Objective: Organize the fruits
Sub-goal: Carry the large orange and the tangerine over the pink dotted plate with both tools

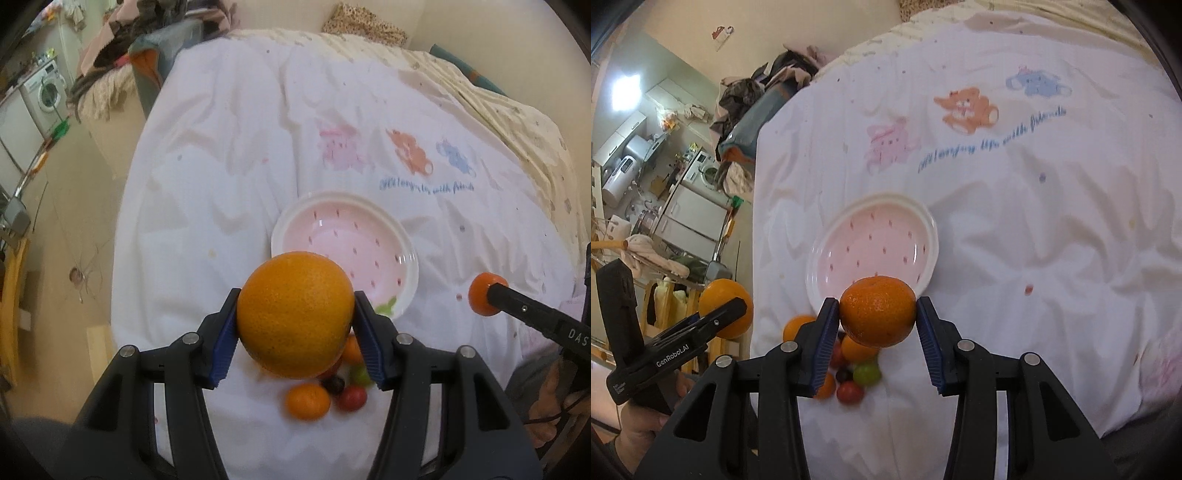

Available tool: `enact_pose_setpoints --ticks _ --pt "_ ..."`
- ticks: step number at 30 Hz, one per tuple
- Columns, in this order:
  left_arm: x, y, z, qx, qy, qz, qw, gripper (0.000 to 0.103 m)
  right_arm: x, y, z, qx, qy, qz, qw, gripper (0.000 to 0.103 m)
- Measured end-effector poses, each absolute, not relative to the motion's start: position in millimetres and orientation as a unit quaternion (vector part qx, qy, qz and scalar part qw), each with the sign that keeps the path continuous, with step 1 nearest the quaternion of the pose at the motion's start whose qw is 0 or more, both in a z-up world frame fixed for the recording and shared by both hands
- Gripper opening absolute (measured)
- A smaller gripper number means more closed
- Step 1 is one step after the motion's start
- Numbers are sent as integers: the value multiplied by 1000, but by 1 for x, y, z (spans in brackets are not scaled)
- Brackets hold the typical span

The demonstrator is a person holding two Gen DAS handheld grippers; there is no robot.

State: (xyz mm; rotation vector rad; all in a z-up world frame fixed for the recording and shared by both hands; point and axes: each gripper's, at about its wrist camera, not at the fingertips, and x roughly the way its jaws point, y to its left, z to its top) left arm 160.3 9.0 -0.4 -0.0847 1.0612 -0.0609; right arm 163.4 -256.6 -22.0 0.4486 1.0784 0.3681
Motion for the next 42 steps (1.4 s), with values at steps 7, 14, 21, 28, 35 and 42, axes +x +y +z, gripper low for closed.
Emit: enact_pose_setpoints --ticks 7,14,21,28,35,42 --pt "193 4 1 -26 497 -32 867 54 200 -262 -18 211 500 169 823 45" --pt "226 -2 -18 -24 513 -42 857 54 234 -259 -27 210 505 167 820 45" --pt "255 -19 -47 -4 532 -60 844 54 274 -248 -54 192 529 169 809 45" --pt "274 -28 -74 13 544 -76 835 54 299 -235 -85 167 555 173 796 45" --pt "284 -34 -102 24 570 -90 817 54 316 -227 -110 180 579 181 775 45" --pt "287 -37 -112 27 576 -86 812 54 319 -217 -117 174 586 197 766 45"
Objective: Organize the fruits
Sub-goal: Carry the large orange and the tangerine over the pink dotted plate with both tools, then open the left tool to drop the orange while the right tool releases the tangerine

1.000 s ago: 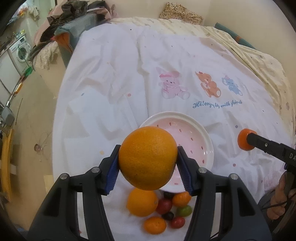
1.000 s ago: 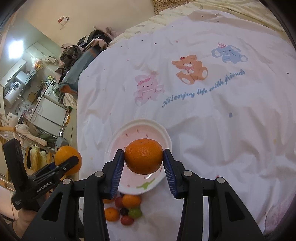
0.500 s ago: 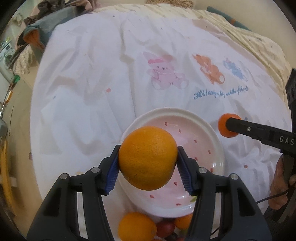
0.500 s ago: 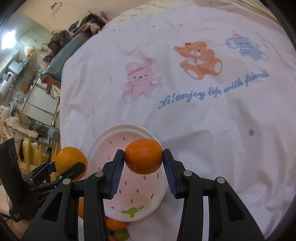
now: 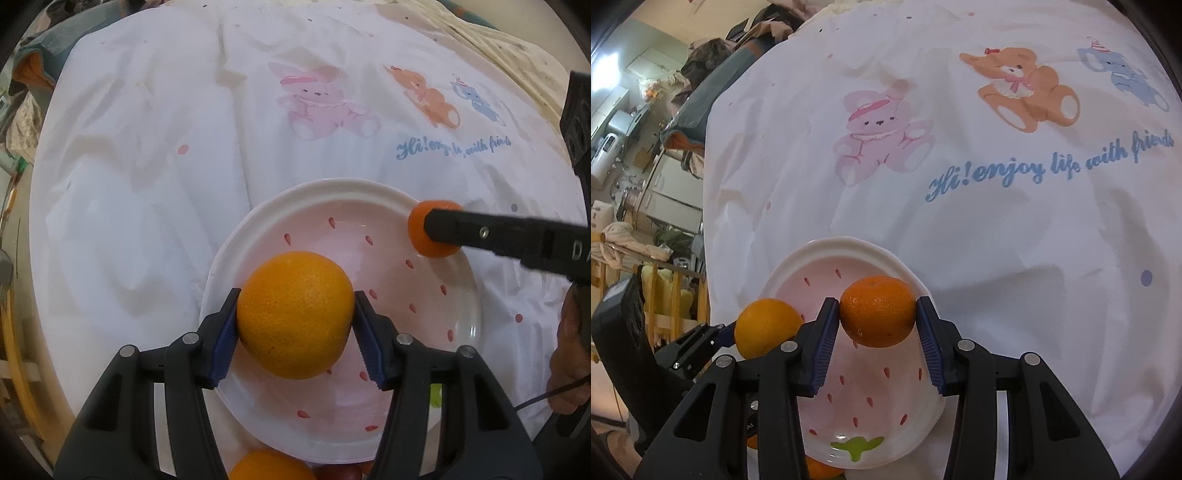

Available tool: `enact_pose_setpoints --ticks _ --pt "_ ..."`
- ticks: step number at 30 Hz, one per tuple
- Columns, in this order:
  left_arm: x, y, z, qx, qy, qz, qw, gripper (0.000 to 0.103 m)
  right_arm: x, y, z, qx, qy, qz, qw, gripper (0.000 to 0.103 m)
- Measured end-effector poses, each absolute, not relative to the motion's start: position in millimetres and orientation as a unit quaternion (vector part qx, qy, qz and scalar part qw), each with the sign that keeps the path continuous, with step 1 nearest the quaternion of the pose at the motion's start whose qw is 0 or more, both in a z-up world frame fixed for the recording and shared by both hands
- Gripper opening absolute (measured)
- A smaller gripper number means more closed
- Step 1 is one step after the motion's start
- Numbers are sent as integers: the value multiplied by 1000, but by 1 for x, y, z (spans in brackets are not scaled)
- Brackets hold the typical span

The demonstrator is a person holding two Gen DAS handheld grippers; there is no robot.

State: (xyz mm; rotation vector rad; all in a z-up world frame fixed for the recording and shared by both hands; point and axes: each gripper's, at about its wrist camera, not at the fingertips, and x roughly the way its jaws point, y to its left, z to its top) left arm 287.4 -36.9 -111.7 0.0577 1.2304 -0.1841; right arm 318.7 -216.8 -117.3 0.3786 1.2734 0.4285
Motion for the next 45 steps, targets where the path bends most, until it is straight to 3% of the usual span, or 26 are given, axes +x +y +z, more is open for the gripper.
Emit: enact_pose_setpoints --ticks 26,30,34,35,36,38,45 --pt "289 -41 -120 16 579 -99 809 55 321 -213 -124 171 595 186 763 46" --pt "288 -45 -108 27 557 -101 824 84 321 -214 -124 174 592 186 765 47" --pt "289 -45 -108 19 562 -105 820 85 322 -218 -122 184 588 179 767 47" --pt "289 -45 -108 20 562 -104 820 85 323 -219 -121 185 586 176 769 54" --pt "288 -44 -108 19 562 -104 820 85 322 -219 -119 185 583 175 772 68" --pt "287 -43 -105 18 557 -103 824 85 321 -221 -112 179 567 166 786 77" --pt "283 -38 -91 -2 534 -102 839 85 321 -223 -100 165 552 164 800 77"
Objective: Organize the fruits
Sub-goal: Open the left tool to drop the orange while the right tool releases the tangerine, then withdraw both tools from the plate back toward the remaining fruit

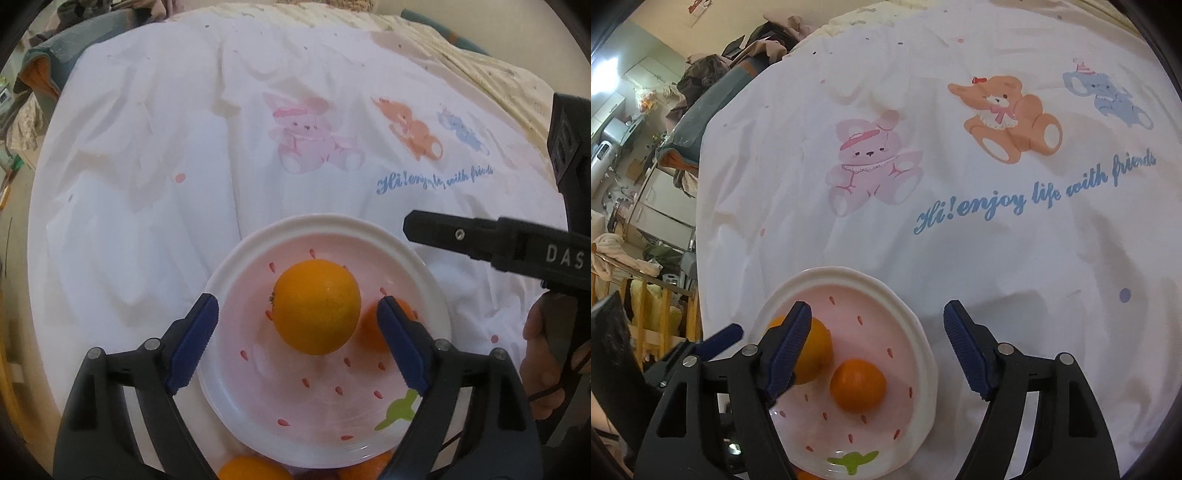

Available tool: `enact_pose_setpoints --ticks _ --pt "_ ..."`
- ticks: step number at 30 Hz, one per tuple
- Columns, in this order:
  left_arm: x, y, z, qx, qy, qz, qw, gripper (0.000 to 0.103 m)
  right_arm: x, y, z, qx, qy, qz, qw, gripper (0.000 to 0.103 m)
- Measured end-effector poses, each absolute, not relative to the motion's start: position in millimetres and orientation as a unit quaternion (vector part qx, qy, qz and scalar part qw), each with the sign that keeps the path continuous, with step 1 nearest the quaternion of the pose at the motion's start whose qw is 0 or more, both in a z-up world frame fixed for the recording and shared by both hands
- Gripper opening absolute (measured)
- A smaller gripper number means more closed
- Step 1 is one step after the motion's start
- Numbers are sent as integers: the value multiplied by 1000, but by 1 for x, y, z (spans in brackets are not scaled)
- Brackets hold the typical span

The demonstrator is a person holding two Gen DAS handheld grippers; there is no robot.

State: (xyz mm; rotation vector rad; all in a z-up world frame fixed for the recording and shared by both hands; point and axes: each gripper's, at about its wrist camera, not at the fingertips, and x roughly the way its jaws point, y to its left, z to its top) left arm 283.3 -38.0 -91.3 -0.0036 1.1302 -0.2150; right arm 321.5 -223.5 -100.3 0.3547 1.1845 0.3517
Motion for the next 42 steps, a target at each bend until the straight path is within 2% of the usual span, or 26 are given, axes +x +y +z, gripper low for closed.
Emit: enact_pose_setpoints --ticks 15,18,23,26,29,42 --pt "259 -17 -61 -23 509 -82 857 85 284 -215 -59 139 508 173 832 77" --pt "252 -13 -50 -33 502 -84 860 85 273 -217 -50 133 498 175 839 83" --pt "229 -12 -34 -14 487 -93 868 86 252 -227 -46 159 503 170 832 83" --pt "214 -3 -26 -25 480 -89 872 91 237 -234 -43 171 502 168 831 83" --pt "201 3 -19 -31 473 -84 876 93 222 -238 -39 177 498 167 832 89" --pt "157 18 -15 -37 471 -45 880 93 166 -247 -33 169 492 152 840 89"
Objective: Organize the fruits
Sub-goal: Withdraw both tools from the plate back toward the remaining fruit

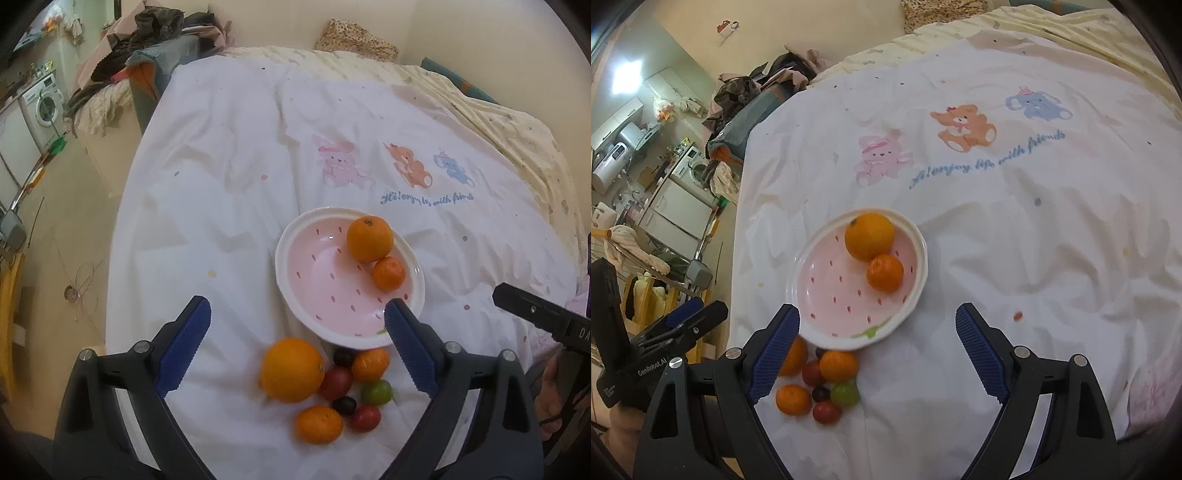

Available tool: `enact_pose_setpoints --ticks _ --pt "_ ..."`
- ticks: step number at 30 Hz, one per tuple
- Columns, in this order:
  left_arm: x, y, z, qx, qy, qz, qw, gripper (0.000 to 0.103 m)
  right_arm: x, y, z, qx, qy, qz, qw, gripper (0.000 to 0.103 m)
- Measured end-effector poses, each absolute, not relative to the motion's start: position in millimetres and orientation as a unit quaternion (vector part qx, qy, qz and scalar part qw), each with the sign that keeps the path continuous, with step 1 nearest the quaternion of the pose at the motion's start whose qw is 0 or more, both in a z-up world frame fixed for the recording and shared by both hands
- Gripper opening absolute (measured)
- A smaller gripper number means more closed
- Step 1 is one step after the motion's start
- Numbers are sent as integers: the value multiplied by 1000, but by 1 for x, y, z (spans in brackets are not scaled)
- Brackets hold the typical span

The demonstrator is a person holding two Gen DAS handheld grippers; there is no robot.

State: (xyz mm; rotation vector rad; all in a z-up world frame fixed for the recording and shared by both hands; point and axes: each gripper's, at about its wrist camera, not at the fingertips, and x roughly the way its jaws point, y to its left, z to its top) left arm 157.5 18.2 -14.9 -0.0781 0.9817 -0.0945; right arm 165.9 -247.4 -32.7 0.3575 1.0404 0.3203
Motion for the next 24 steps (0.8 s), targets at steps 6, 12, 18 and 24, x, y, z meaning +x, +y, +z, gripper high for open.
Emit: enact_pose_setpoints --ticks 6,12,18,24 --pt "147 22 -18 -45 476 -40 877 93 148 -250 -39 178 502 141 834 89" --pt "145 33 -26 -59 491 -23 869 93 142 -249 -49 190 514 127 827 89" --pt "151 52 -47 -111 533 -4 839 93 147 -246 -57 200 521 118 821 89" --pt "155 47 -86 -139 598 -11 789 93 149 -245 -62 203 530 116 815 89"
